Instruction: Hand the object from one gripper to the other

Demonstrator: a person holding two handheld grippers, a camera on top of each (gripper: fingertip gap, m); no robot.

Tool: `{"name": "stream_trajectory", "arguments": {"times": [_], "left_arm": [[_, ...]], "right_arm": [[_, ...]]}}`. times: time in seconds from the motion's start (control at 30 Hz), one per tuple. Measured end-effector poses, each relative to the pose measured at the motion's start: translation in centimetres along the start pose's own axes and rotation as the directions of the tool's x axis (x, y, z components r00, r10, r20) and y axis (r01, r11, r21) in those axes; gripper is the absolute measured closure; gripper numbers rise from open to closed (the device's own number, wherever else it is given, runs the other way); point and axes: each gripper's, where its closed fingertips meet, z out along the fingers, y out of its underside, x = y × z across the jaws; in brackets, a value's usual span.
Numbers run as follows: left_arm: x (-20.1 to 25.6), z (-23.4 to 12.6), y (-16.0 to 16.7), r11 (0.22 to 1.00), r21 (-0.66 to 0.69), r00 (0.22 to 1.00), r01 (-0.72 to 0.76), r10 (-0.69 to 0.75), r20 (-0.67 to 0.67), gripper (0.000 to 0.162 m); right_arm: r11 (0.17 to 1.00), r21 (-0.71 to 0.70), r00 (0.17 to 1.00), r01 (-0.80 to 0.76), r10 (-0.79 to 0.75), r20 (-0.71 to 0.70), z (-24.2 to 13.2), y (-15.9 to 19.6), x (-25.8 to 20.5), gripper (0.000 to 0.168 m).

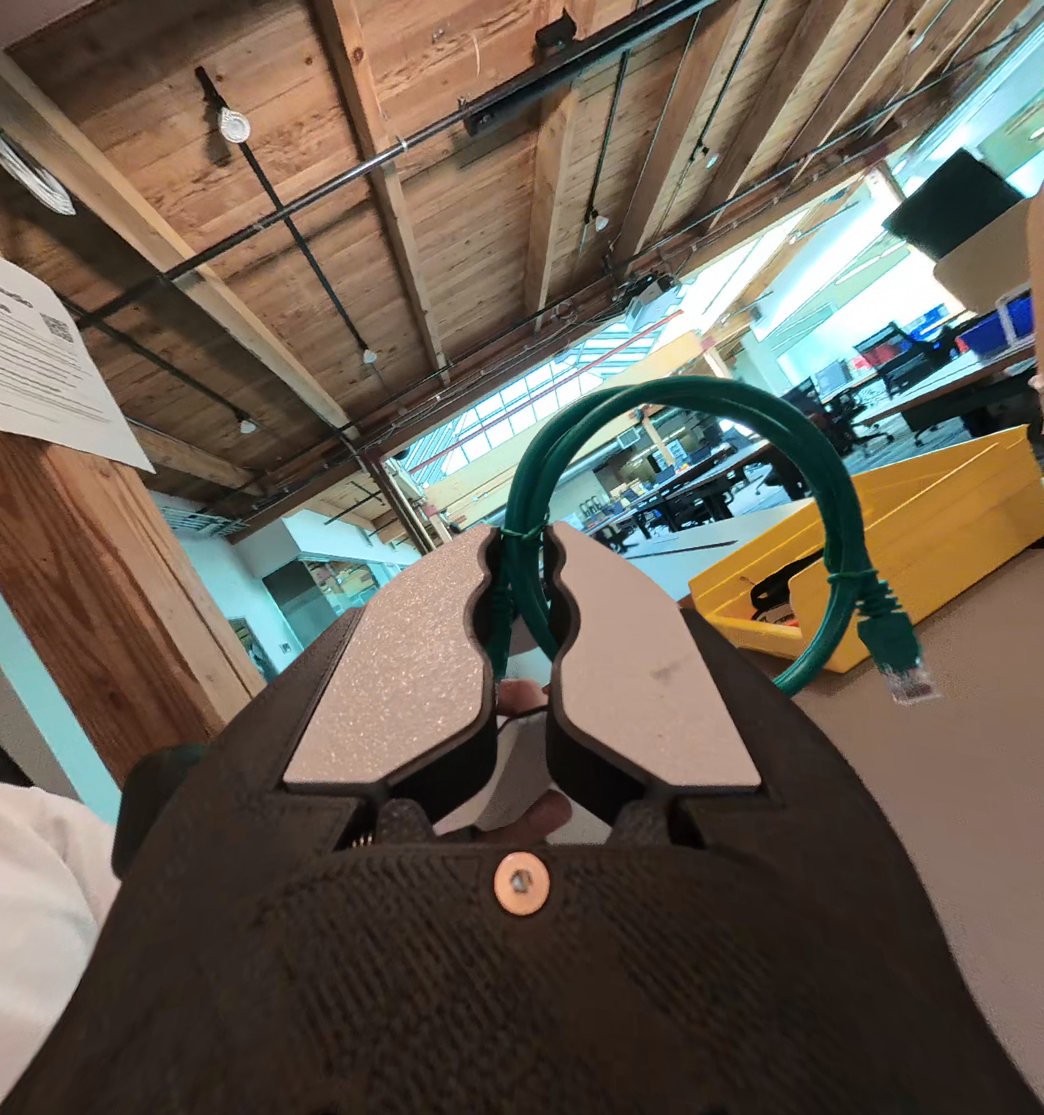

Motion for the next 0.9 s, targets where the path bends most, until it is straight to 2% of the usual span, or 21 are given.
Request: {"name": "stream_trajectory", "arguments": {"times": [0.1, 0.2, 0.37, 0.43, 0.5, 0.53, 0.57, 0.67, 0.8, 0.9], "left_arm": [[0.4, 0.1, 0.0, 0.994, 0.026, 0.994, 0.105, -0.105, -0.033, 0.128], [0.8, 0.2, -0.2, 0.972, 0.062, 0.972, 0.226, -0.221, -0.077, 0.132], [0.8, 0.1, 0.6, 0.871, 0.045, 0.856, 0.489, -0.470, -0.216, 0.151], [0.6, 0.0, 0.8, 0.848, 0.046, 0.829, 0.528, -0.502, -0.247, 0.152], [0.3, -0.1, 1.5, 0.888, 0.046, 0.872, 0.458, -0.439, -0.214, 0.152], [0.1, -0.1, 1.9, 0.916, 0.045, 0.903, 0.399, -0.384, -0.194, 0.152], [0.0, -0.1, 2.3, 0.945, 0.046, 0.934, 0.325, -0.312, -0.174, 0.152], [0.3, -0.4, 3.2, 0.999, 0.043, 0.989, 0.021, -0.015, -0.144, 0.152], [1.4, -0.6, 4.3, 0.941, 0.021, 0.928, -0.338, 0.336, -0.161, 0.152], [2.3, -0.8, 4.8, 0.866, 0.024, 0.849, -0.499, 0.494, -0.186, 0.152]], "right_arm": [[0.998, -0.055, 0.999, 0.033, -0.033, -0.003, 0.2, 0.8, 0.1, 0.155], [0.995, -0.096, 0.999, 0.002, 0.001, 0.033, 0.4, 1.6, -0.2, 0.155], [0.992, -0.116, 0.999, 0.042, -0.038, 0.038, 0.2, 1.5, -0.1, 0.156], [0.983, -0.163, 0.996, 0.082, -0.076, 0.043, 0.0, 1.6, -0.3, 0.155], [0.961, -0.227, 0.987, 0.156, -0.161, -0.005, -0.5, 1.6, 0.3, 0.154], [0.949, -0.243, 0.974, 0.202, -0.220, -0.046, -0.8, 1.2, 0.9, 0.145], [0.938, -0.250, 0.960, 0.238, -0.266, -0.084, -1.1, 0.7, 1.3, 0.136], [0.930, -0.267, 0.951, 0.254, -0.291, -0.107, -1.7, -0.4, 1.2, 0.129], [0.874, -0.404, 0.934, 0.269, -0.339, -0.112, -2.1, 1.3, 1.8, 0.119], [0.839, -0.459, 0.903, 0.293, -0.401, -0.156, -2.5, 1.7, 3.1, 0.113]]}}
